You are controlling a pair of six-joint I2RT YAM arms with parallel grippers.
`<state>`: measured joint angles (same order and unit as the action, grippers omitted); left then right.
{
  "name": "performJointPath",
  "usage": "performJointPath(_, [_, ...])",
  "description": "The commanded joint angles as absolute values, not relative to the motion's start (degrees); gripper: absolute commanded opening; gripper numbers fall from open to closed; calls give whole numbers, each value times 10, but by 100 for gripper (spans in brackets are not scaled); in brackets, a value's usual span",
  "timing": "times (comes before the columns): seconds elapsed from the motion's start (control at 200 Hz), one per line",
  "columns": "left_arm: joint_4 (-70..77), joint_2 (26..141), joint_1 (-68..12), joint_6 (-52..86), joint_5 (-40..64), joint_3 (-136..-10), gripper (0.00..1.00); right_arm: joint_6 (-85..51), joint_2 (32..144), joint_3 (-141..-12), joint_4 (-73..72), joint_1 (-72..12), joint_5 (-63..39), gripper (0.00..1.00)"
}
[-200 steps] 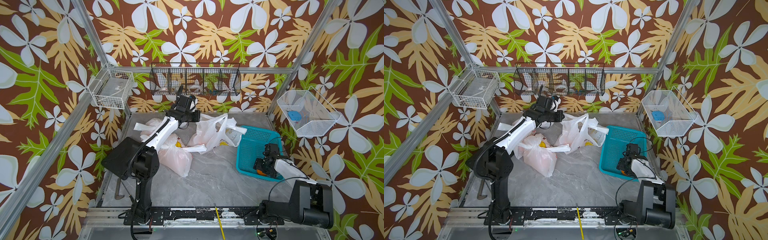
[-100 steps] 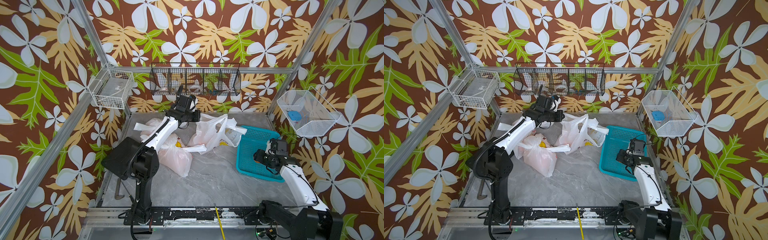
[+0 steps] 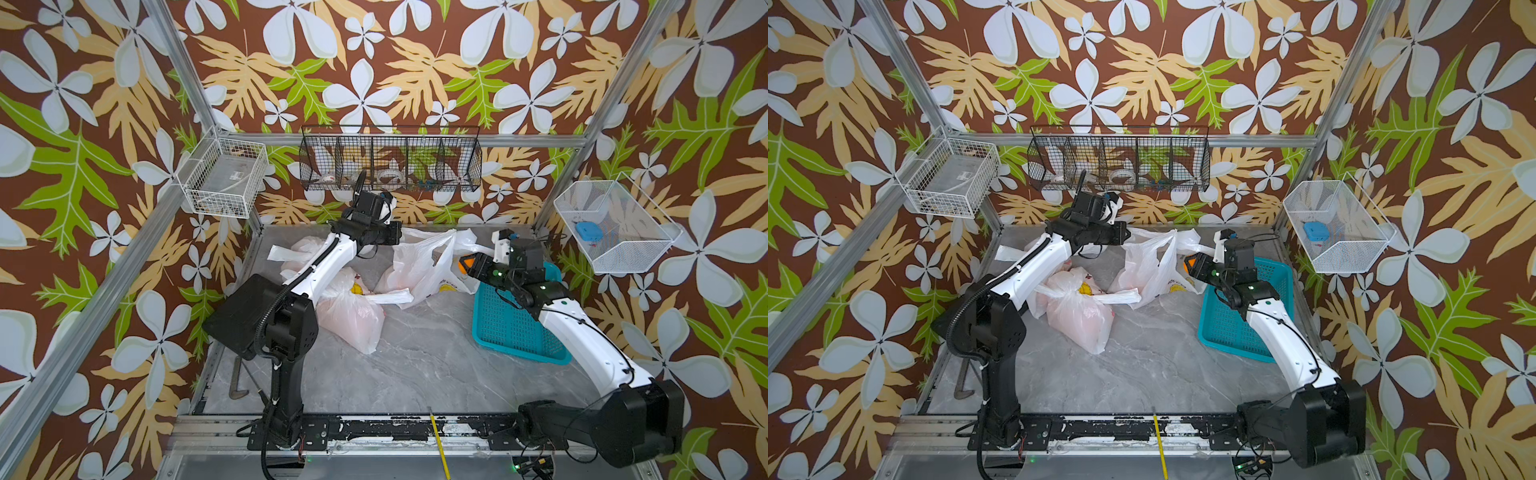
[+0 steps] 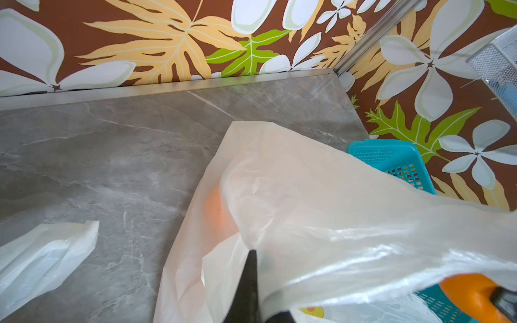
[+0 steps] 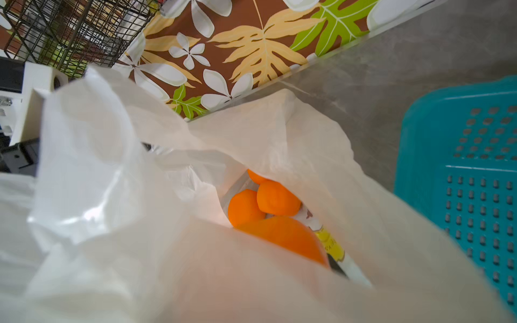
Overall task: Place the oranges into plastic bags & tie knots
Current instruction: Place the orange in the plastic bag.
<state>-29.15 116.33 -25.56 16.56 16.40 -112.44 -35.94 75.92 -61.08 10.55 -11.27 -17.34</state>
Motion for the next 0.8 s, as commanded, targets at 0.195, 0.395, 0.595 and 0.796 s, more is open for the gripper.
performJointPath(0.195, [-282,1158,-256,161,169,-1126,0,-333,861,-674,57,-131,-144,81])
performJointPath(0.395, [-282,1163,-256,166,158,-1133,0,-295,750,-639,152,-130,-122,92])
performJointPath(0.595, [-286,1174,-255,169,150,-1145,0,-239,607,-588,284,-130,-126,90])
performJointPath(0.796, [-283,1182,-255,173,159,-1150,0,-154,520,-608,347,-102,-179,90])
